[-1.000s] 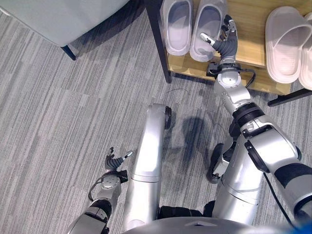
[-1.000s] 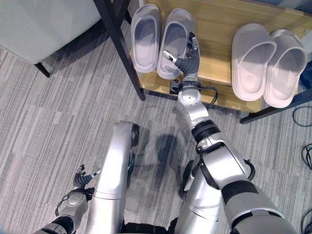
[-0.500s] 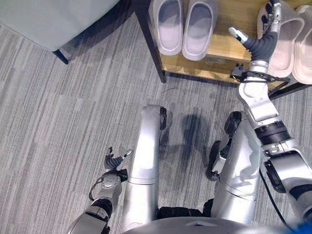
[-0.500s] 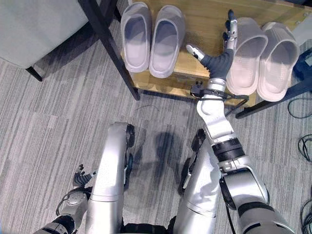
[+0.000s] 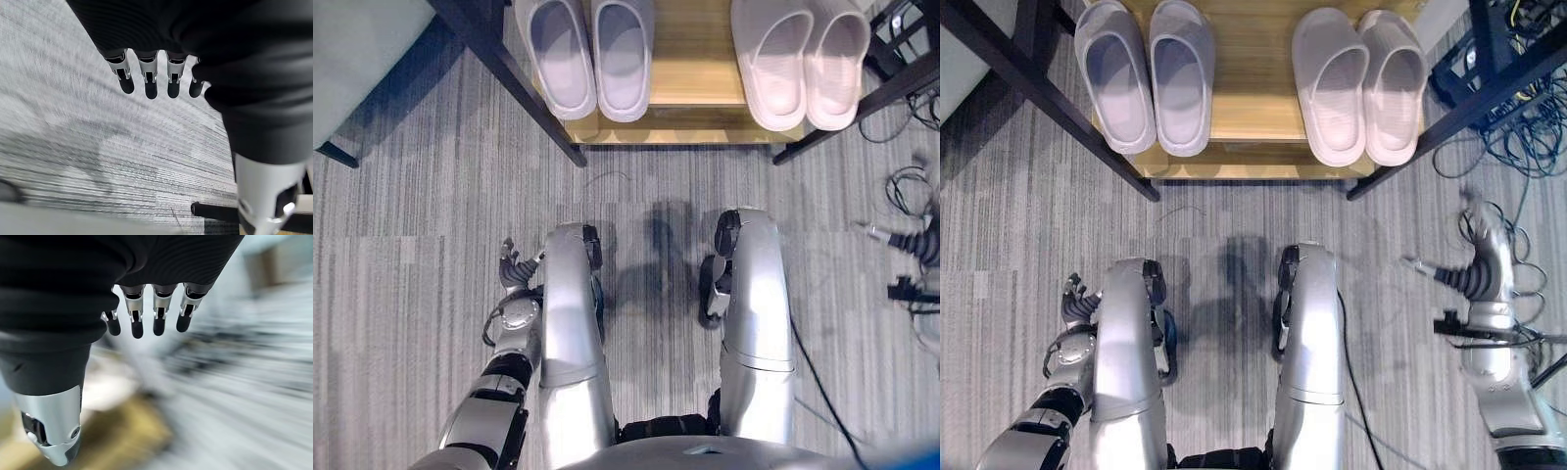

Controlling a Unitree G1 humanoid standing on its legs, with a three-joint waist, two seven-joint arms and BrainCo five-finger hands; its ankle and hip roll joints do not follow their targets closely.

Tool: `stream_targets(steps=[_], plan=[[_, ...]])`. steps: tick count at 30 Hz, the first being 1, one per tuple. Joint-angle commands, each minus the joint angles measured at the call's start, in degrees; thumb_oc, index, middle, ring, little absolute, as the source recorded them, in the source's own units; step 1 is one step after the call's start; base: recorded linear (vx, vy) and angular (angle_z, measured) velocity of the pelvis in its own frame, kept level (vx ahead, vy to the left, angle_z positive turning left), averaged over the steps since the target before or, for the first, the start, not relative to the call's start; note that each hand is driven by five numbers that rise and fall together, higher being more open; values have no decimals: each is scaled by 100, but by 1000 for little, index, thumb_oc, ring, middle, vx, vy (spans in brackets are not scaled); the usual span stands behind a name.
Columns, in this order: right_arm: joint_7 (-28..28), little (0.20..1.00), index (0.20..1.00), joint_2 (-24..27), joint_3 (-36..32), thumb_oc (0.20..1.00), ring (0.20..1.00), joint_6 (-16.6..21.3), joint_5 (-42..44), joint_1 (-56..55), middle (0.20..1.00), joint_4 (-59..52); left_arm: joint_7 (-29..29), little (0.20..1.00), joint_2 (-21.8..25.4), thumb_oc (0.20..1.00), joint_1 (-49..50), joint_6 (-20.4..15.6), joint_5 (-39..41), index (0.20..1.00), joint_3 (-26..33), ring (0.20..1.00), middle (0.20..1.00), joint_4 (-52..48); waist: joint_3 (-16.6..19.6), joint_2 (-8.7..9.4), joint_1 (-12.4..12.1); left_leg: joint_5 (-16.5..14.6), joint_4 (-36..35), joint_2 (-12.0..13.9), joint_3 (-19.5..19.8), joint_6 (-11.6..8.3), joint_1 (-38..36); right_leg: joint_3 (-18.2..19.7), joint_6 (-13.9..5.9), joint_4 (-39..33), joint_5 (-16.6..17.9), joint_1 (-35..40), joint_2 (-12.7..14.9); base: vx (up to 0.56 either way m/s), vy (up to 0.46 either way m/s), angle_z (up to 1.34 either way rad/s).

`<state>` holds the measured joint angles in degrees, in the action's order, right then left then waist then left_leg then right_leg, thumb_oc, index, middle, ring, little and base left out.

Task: Arrange the slippers neatly on the shoe rack.

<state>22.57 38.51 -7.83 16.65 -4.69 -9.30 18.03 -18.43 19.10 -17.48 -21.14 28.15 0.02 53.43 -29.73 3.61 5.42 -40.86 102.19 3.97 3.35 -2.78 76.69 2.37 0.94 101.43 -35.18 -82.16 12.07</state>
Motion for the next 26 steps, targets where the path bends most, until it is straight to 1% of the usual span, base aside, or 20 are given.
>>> stream_targets(steps=[1,2,3,4,5,7,8,9,10,11,12,13,14,16,18,19,20,22,23,26], plan=[[349,1000,1000,-316,-346,1000,1000,-11,721,770,1000,176,146,1000,-308,1000,506,-275,145,1000,-359,1000,1000,324,1232,10,-335,955,-257,-362,351,312,1324,148,314,339,172,-269,301,-67,-1,-1],[427,1000,1000,-545,-239,1000,1000,-22,912,959,1000,953,163,1000,-252,1000,574,-254,114,1000,-345,1000,1000,375,1429,-40,-361,1259,-931,-288,370,335,1081,-172,263,-323,305,-21,425,-101,-24,40],[466,1000,1000,-714,-73,1000,1000,-79,1026,1107,1000,1817,218,1000,-231,1000,660,-200,42,1000,-368,1000,1000,538,1523,-41,-426,1514,-1729,-246,358,312,535,-414,207,-1050,420,487,466,-175,-90,55],[349,1000,1000,-895,122,1000,1000,-95,1232,1224,1000,2472,265,1000,-198,1000,732,-103,-109,1000,-423,1000,1000,783,1569,-25,-490,1830,-2603,-188,314,255,-152,-647,144,-1913,611,1151,476,-157,-113,84],[274,1000,1000,-988,278,1000,1000,-120,1299,1348,1000,2929,306,1000,-214,1000,767,-56,-188,1000,-452,1000,1000,895,1551,-20,-521,1953,-2989,-179,311,247,-509,-782,143,-2329,700,1529,475,-112,-133,86],[-131,1000,1000,-1423,802,1000,1000,-278,1371,1434,1000,4208,468,1000,-249,1000,970,224,-630,1000,-522,1000,1000,1432,1736,7,-686,2372,-4422,-165,299,205,-1828,-1087,-13,-3860,1093,2794,395,82,-126,57],[-361,1000,1000,-1646,1004,1000,1000,-400,1339,1363,1000,4722,605,1000,-290,1000,1113,417,-864,1000,-503,1000,1000,1714,1863,44,-772,2597,-5246,-181,373,212,-2651,-1293,-110,-4645,1311,3622,282,355,-128,23],[-561,1000,1000,-1878,1224,1000,1000,-606,1049,1148,1000,5247,722,1000,-395,1000,1380,649,-1198,1000,-407,1000,1000,2066,2016,79,-906,3050,-6401,-197,410,176,-3810,-1540,-308,-5672,1781,4733,95,375,-99,25],[-642,1000,1000,-1924,1259,1000,1000,-678,976,1069,1000,5371,777,1000,-442,1000,1480,686,-1322,1000,-400,1000,1000,2139,2031,65,-945,3222,-6844,-206,415,162,-4237,-1595,-371,-6072,1978,5132,39,336,-58,25],[-772,1000,1000,-2030,1218,1000,1000,-775,944,947,1000,5607,814,1000,-520,1000,1596,761,-1710,1000,-547,1000,1000,2190,2167,41,-963,3749,-7640,-218,393,99,-4887,-1774,-430,-7028,2439,5885,-78,292,-34,28],[-888,1000,1000,-2096,1167,1000,1000,-868,946,847,1000,5807,882,1000,-603,1000,1674,805,-1927,1000,-678,1000,1000,2214,2320,8,-967,4030,-8343,-200,380,40,-5505,-1851,-539,-7671,2755,6492,-178,319,-31,20],[-941,1000,1000,-2152,1149,1000,1000,-894,975,766,1000,5879,903,1000,-656,1000,1719,818,-2022,1000,-762,1000,1000,2201,2400,-11,-952,4091,-8704,-193,343,20,-5869,-1860,-611,-8036,2906,6817,-212,291,-21,5],[-992,1000,1000,-2182,1120,1000,1000,-922,1006,738,1000,5939,917,1000,-704,1000,1725,819,-2089,1000,-816,1000,1000,2192,2452,-26,-937,4103,-8987,-194,313,28,-6139,-1845,-641,-8323,2970,7034,-247,193,-16,-23],[-1127,1000,1000,-2246,1113,1000,1000,-985,1057,668,1000,6057,962,1000,-789,1000,1699,837,-2253,1000,-998,1000,1000,2155,2615,-66,-884,4359,-9557,-221,262,5,-6625,-1856,-770,-8885,3360,7437,-299,137,-10,-41],[-1208,1000,1000,-2310,1127,1000,1000,-1037,1065,591,1000,6146,1004,1000,-860,1000,1685,841,-2394,1000,-1138,1000,1000,2141,2761,-106,-852,4354,-10023,-225,200,25,-7054,-1817,-791,-9329,3406,7799,-382,132,-11,-26],[-1306,1000,1000,-2369,1136,1000,1000,-1084,1124,534,1000,6215,1056,1000,-910,1000,1642,842,-2399,1000,-1195,1000,1000,2106,2875,-134,-829,4463,-10363,-217,152,19,-7365,-1788,-827,-9654,3522,8078,-449,124,-30,-32],[-1357,1000,1000,-2423,1148,1000,1000,-1119,1144,462,1000,6249,1097,1000,-955,1000,1615,853,-2365,1000,-1215,1000,1000,2083,2957,-153,-822,4466,-10591,-222,116,27,-7594,-1762,-834,-9891,3529,8294,-503,81,-21,-27],[-1408,1000,1000,-2481,1183,1000,1000,-1138,1198,480,1000,6239,1133,1000,-1007,1000,1545,894,-2423,1000,-1291,1000,1000,2110,3031,-178,-791,4415,-10719,-220,47,14,-7784,-1699,-838,-10138,3535,8503,-548,31,-22,-17],[-1408,1000,1000,-2481,1183,1000,1000,-1138,1199,480,1000,6239,1133,1000,-1007,1000,1544,894,-2423,1000,-1291,1000,1000,2111,3025,-179,-793,4413,-10719,-218,45,14,-7791,-1697,-838,-10142,3537,8512,-550,13,-25,-20],[-1450,1000,1000,-2555,1240,1000,1000,-1158,1245,497,1000,6218,1190,1000,-1071,1000,1534,962,-2622,1000,-1379,1000,1000,2253,3067,-186,-735,4220,-10719,-234,-59,2,-7904,-1640,-847,-10421,3568,8717,-565,-5,-26,-17]])
